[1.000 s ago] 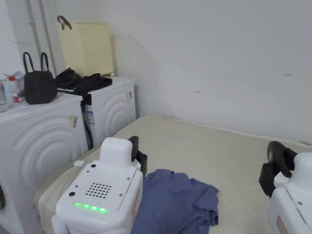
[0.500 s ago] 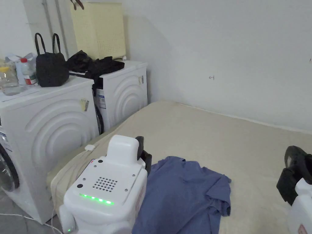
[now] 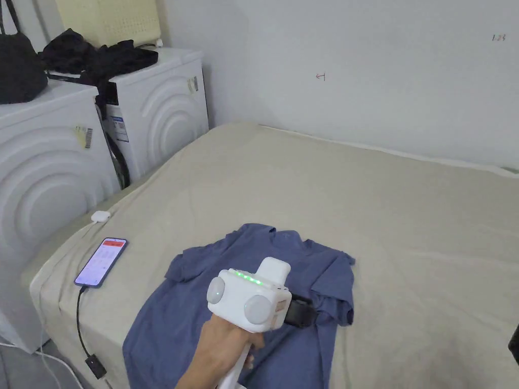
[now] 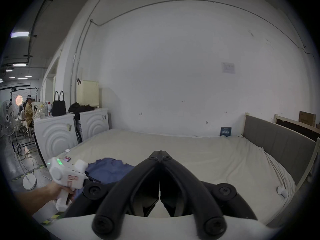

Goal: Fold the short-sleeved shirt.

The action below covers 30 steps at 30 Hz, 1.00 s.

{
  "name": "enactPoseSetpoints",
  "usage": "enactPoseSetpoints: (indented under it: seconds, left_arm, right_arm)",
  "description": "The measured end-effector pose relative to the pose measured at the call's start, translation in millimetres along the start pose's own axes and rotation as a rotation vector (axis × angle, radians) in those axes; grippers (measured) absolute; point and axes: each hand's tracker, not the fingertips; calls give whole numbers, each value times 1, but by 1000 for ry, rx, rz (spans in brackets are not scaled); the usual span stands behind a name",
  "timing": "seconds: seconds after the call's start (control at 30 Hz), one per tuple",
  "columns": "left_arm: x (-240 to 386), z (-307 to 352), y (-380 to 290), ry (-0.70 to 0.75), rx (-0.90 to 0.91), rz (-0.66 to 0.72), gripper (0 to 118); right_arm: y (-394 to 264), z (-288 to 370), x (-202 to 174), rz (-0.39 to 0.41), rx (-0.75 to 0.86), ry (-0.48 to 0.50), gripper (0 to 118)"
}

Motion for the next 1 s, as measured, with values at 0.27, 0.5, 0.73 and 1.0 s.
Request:
enactPoseSetpoints:
  seconds: [0.27,0.5,0.73,1.0]
  left_arm:
    - [-38,-93,-11,-23,-206,34,115]
    - [-74,-150,5,-2,-220,54,99]
    - [-103,-130,14,-26,-135,76,1]
    - [-84,-61,15,29,108,53,1]
  right_arm:
    - [-12,-14,21,-35,-36,-27,1]
    - [-16,-16,18,-35,-56,-6,1]
    - [-18,-16,12,-39,-60,31,1]
    - [-16,-15,15,-53,-53,29,1]
